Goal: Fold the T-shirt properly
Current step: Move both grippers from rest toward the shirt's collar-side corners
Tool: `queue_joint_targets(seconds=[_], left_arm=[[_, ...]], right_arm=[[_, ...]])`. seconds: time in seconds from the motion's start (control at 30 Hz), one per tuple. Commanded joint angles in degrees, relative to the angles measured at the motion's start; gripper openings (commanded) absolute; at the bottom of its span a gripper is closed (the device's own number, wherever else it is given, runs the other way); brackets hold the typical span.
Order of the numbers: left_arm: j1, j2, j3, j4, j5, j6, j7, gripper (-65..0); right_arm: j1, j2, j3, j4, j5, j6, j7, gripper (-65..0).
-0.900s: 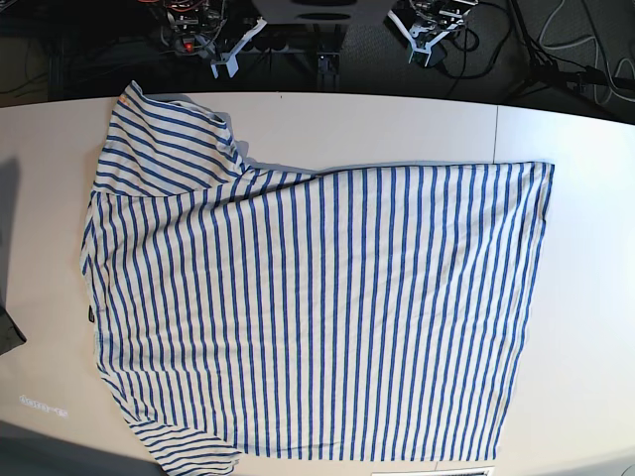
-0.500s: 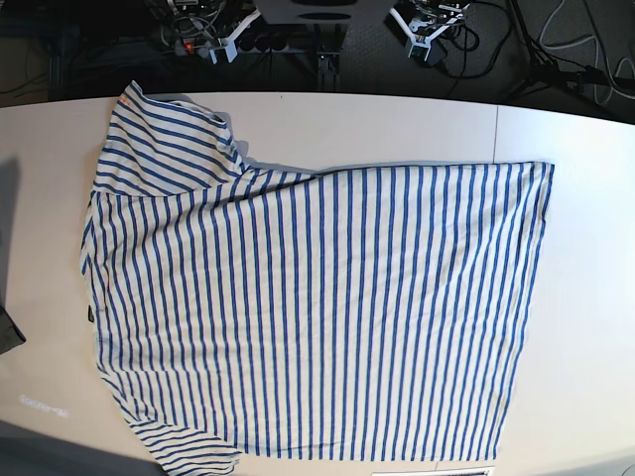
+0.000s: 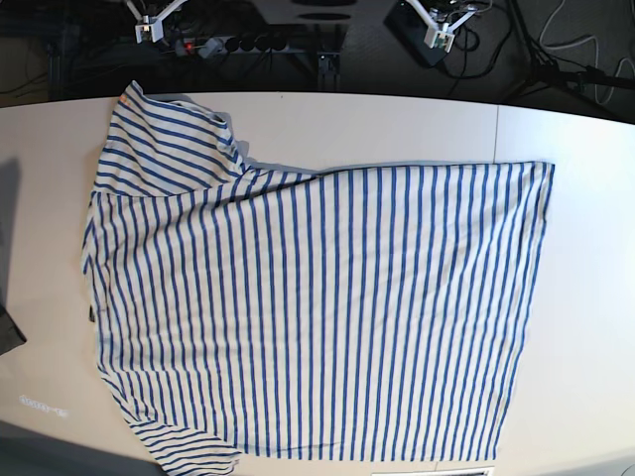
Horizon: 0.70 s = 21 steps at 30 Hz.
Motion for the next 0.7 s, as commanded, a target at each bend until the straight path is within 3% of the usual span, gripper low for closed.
queue_joint_targets(seconds=[0.0, 0.17, 0.27, 0.47, 0.57, 0.67], left_arm=[[2.2, -0.7, -0.3, 3.0, -0.1, -0.8, -0.7, -63.4], [9.7, -2.5, -6.0, 17.2, -0.7, -1.5, -0.4, -63.4], [13.4, -4.0, -10.5, 25.6, -5.9, -8.4, 1.1, -63.0], [19.7, -7.6, -19.4, 41.5, -17.0, -19.0, 10.4, -61.3], [23.0, -9.9, -23.5, 48.1, -22.7, -22.8, 13.1, -57.7], [25.7, -12.2, -26.9, 53.2, -25.6, -23.0, 14.0, -54.8]], right_arm=[[-2.2, 1.7, 0.2, 2.0, 1.6, 1.6, 0.3, -63.3], [-9.6, 5.6, 0.2, 11.3, 6.0, 1.6, -1.0, -63.3], [-13.9, 7.8, 0.2, 17.9, 8.5, 1.5, -1.0, -63.3], [-21.8, 12.2, 1.6, 32.4, 11.9, 1.6, -3.3, -63.3], [-24.8, 14.1, 3.8, 38.8, 14.9, 1.6, -4.7, -63.3], [-26.8, 15.3, 7.0, 43.8, 17.4, 1.6, -5.5, -63.3]])
